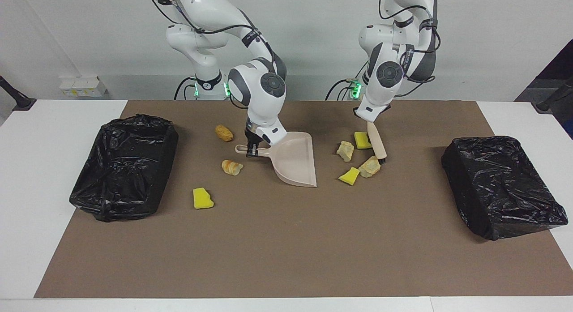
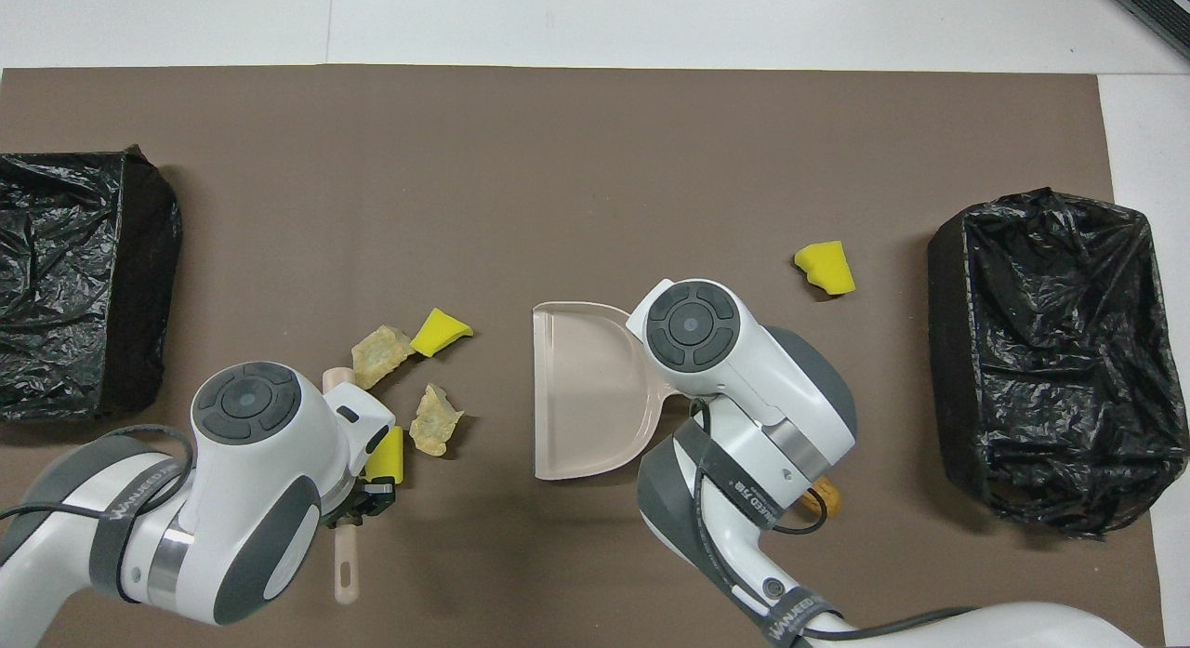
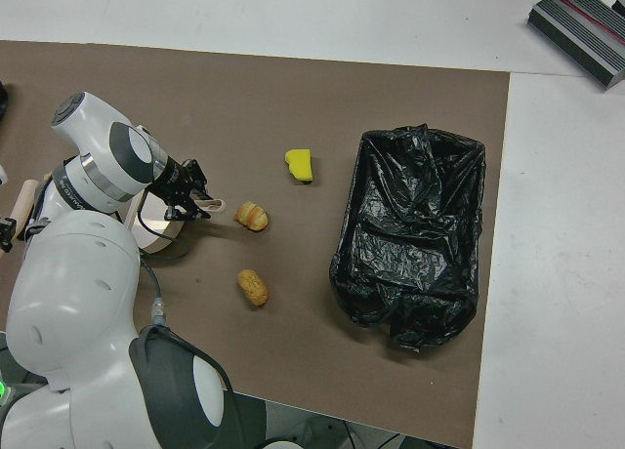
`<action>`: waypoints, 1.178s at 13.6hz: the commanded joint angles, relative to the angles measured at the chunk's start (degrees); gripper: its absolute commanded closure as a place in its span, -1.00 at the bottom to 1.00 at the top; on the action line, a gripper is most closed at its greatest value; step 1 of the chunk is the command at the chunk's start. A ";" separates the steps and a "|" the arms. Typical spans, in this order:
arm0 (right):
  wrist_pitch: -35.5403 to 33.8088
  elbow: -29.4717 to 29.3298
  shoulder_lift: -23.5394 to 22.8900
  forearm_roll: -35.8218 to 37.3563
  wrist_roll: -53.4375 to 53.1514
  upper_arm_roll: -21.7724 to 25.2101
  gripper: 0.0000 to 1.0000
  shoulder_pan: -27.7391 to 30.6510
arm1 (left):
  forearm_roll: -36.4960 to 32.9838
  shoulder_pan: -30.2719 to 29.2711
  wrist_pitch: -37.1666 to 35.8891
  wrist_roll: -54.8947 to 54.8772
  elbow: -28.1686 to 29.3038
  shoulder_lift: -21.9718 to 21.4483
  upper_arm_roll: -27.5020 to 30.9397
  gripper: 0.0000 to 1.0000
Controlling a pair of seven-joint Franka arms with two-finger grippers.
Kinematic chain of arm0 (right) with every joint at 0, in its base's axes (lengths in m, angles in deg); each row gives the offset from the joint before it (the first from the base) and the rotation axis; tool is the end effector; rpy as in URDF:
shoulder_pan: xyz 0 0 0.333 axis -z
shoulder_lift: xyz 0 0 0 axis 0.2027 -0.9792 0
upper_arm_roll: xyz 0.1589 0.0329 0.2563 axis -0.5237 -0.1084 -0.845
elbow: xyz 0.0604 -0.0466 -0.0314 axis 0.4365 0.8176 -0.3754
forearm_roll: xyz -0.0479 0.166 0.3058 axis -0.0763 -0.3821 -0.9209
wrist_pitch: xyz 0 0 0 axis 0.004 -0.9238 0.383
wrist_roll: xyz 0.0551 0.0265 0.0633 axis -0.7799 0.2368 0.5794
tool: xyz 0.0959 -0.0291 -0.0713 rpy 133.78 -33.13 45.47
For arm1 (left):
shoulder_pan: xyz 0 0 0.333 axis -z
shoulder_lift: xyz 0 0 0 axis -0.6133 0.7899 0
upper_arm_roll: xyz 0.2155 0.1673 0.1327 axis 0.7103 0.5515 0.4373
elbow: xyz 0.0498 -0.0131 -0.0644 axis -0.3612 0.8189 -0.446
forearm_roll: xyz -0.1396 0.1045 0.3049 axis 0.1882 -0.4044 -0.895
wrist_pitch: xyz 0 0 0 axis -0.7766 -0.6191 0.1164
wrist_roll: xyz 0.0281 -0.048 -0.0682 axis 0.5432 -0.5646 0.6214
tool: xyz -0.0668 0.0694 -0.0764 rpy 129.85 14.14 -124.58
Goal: Sweep and dump trash in bin
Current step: 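Sweep the gathered pieces with the left gripper into the dustpan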
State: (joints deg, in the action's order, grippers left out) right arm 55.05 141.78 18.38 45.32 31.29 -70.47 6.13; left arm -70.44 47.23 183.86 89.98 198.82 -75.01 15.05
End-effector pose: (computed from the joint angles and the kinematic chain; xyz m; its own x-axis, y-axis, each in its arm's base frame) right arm 0.4768 0.2495 0.3518 -0.0332 0.9605 -0.2762 0.9975 0.0145 -0.0692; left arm 0.3524 -0.1631 0.3611 0.9463 0.1056 -0.3054 0.0603 -0.9862 -0.1544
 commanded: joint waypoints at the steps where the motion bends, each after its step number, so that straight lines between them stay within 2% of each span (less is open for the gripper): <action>1: 0.34 1.28 0.86 -0.49 -0.62 -0.49 1.00 0.90 | 2.83 0.70 6.37 -0.15 -0.17 1.19 -1.22 1.00; 3: 0.34 1.28 0.86 -0.49 -0.62 -0.49 1.00 0.90 | 3.64 0.53 8.76 1.42 -1.75 3.29 -5.69 1.00; 6: 0.34 1.28 0.86 -0.49 -0.62 -0.49 1.00 0.90 | 3.73 0.52 9.73 8.09 -3.86 3.65 -11.33 1.00; 9: 0.34 1.28 0.86 -0.49 -0.62 -0.49 1.00 0.90 | 9.68 0.61 14.29 8.99 -4.66 5.14 -16.16 1.00; 11: 0.25 1.28 0.86 -0.49 -0.62 -0.49 1.00 0.90 | 11.63 0.53 17.45 8.99 -5.45 7.77 -19.32 1.00; 13: 0.25 1.28 0.86 -0.49 -0.62 -0.49 1.00 0.99 | 12.86 0.79 16.60 9.60 -10.70 10.23 -19.95 1.00; 15: 0.16 1.28 0.86 -0.49 -0.62 -0.49 1.00 0.99 | 12.78 1.05 12.66 11.36 -17.29 13.66 -19.95 1.00; 16: 0.16 1.28 0.86 -0.49 -0.62 -0.49 1.00 0.90 | 12.43 0.62 10.46 11.36 -18.54 13.50 -19.86 1.00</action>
State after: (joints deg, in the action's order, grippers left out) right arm 55.05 141.78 18.38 45.32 31.29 -70.47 6.15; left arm -58.06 47.90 198.96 100.24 186.10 -64.52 -5.28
